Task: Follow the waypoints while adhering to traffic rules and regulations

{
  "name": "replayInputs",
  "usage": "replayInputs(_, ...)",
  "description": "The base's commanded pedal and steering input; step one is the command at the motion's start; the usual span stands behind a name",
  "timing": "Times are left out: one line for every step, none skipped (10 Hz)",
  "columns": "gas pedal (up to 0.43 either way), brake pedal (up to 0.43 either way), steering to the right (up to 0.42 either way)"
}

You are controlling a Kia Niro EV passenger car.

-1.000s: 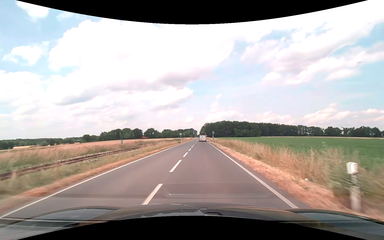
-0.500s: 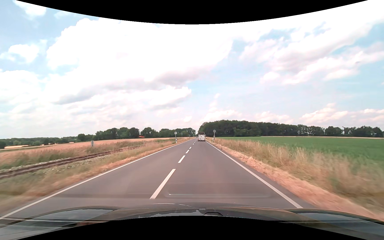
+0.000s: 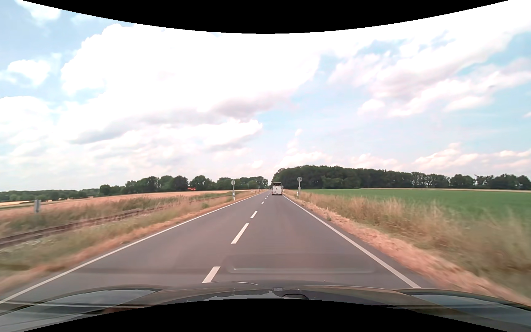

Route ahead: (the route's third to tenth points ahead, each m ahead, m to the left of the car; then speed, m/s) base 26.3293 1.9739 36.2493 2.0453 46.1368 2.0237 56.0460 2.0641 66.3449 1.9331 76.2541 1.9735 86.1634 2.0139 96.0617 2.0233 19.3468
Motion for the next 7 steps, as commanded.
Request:
replayInputs(0.248, 0.0, 0.001)
replayInputs(0.248, 0.0, 0.001)
replayInputs(0.248, 0.0, 0.001)
replayInputs(0.248, 0.0, 0.001)
replayInputs(0.248, 0.0, 0.001)
replayInputs(0.248, 0.0, 0.0)
replayInputs(0.248, 0.0, 0.0)
